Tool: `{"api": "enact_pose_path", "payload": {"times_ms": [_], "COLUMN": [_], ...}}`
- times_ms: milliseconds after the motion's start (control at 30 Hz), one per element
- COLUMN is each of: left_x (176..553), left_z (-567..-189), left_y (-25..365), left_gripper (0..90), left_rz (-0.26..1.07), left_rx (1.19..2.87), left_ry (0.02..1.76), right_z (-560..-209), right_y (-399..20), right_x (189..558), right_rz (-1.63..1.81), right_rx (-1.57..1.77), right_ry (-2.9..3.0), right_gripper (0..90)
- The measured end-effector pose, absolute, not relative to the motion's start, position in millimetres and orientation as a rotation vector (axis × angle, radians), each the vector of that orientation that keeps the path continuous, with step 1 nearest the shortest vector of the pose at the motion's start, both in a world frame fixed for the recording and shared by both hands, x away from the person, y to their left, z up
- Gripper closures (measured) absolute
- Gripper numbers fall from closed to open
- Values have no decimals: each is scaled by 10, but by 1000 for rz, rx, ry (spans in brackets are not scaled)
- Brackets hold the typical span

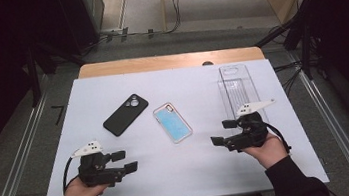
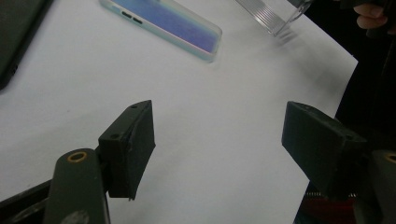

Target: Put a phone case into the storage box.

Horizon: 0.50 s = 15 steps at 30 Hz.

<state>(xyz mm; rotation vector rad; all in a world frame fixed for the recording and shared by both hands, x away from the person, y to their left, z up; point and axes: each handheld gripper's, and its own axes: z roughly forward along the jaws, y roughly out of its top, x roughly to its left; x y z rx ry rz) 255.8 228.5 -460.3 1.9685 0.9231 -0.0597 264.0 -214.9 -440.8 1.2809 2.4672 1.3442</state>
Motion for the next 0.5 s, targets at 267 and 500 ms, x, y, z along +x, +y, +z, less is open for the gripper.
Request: {"api": "enact_pose_path", "payload": {"times_ms": [267, 500], "left_x": [2556, 2557], "left_z": [-4599, -4599], "left_y": [2294, 2296], "left_gripper": [259, 259], "left_rz": [-62, -63], "left_rx": [1966, 1965], "left_ry": [923, 924], "right_z": [-4369, -4367], "right_y": [-1944, -1777], "right_x": [2792, 2914], "right_rz": [1377, 1361], "right_rx": [1310, 1271], "right_ry": [2418, 2423], "right_gripper": [165, 145]}}
